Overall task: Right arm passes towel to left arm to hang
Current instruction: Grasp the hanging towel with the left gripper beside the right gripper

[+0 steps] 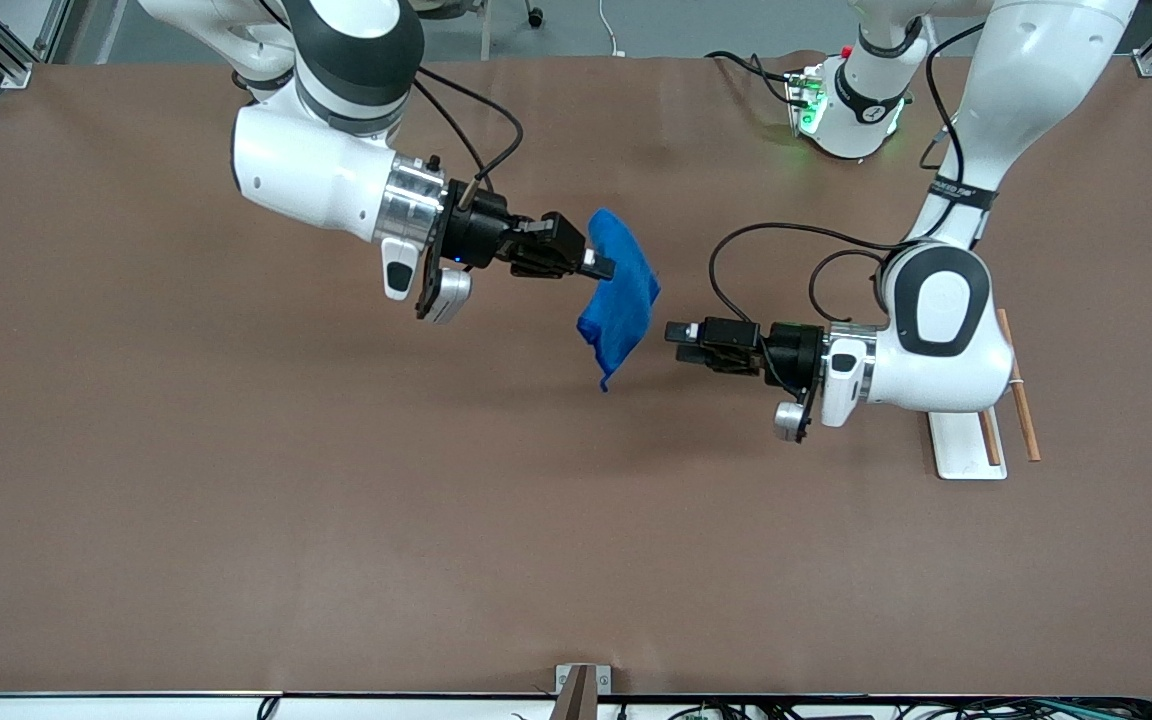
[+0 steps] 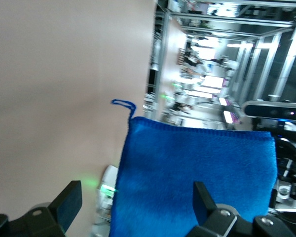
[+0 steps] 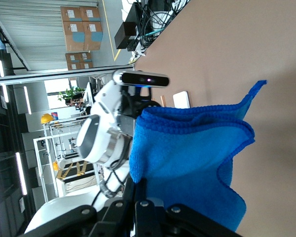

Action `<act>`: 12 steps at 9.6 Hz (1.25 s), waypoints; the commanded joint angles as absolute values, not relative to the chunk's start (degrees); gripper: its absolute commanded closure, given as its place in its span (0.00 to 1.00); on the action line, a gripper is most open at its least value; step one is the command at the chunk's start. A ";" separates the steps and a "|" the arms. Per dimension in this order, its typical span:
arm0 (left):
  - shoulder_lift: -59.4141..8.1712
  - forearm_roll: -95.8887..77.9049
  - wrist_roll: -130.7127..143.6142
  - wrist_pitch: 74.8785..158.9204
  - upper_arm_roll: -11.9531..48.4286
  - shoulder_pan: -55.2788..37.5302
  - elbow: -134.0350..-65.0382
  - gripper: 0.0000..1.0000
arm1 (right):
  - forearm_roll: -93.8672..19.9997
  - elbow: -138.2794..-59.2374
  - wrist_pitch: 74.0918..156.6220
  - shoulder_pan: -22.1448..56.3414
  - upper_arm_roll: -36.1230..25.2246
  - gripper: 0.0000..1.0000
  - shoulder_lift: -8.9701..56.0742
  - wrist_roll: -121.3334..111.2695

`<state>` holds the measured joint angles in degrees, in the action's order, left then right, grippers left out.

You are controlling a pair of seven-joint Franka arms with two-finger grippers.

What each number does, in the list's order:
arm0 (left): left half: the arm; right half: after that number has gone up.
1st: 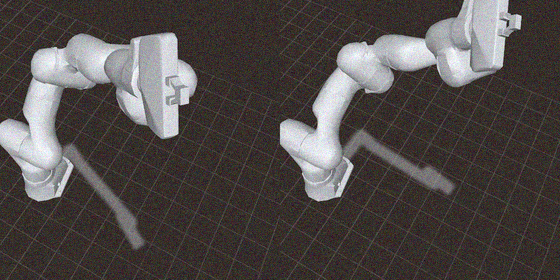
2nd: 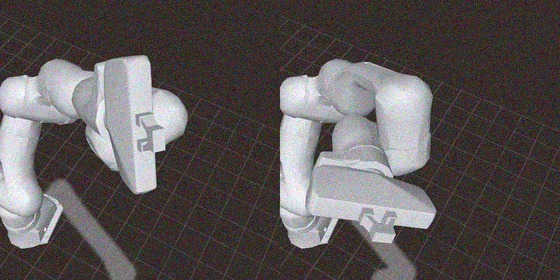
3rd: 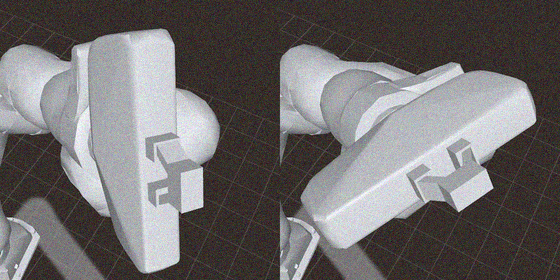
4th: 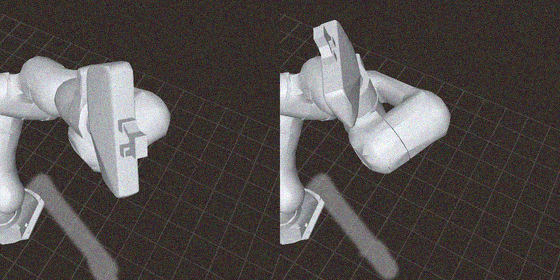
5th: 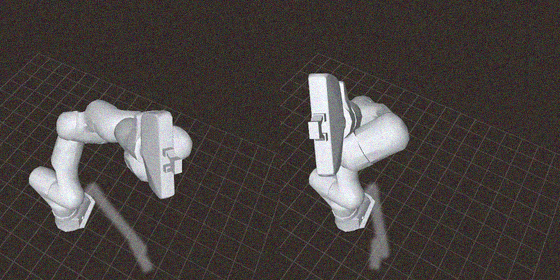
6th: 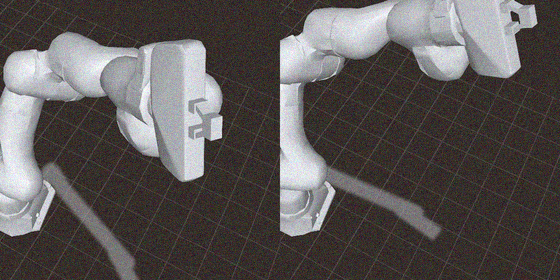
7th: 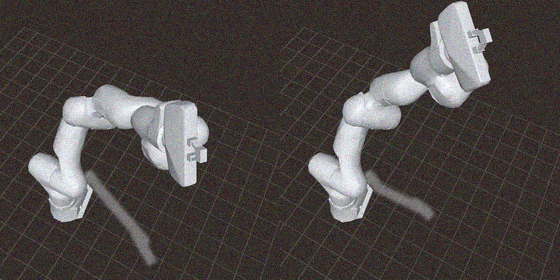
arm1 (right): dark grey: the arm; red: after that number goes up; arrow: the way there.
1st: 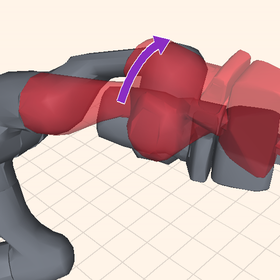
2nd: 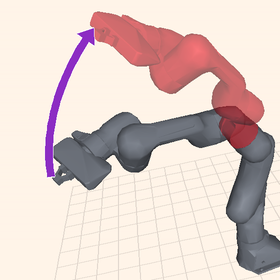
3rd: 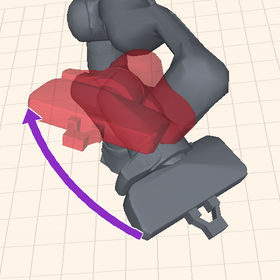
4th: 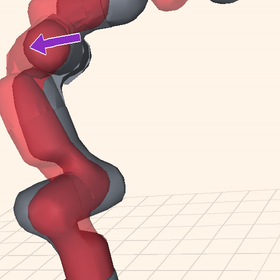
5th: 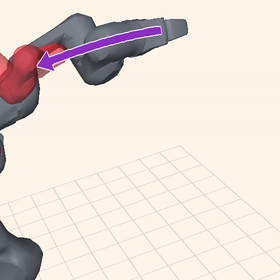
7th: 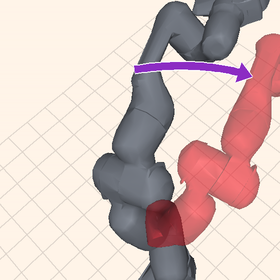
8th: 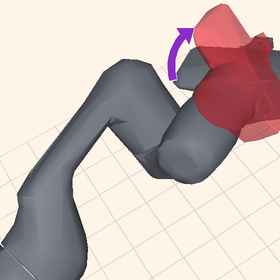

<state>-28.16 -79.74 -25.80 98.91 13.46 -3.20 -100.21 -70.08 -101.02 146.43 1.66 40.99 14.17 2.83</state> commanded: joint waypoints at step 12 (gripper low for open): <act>-38.67 -95.89 -33.49 87.28 13.80 -4.48 -99.93 0.47 | -72.33 -100.55 148.45 1.14 42.36 1.00 13.97 2.81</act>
<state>-37.20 -95.47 -32.05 87.12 14.07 -4.40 -100.08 -70.80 -100.82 147.84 1.66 41.48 14.17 2.83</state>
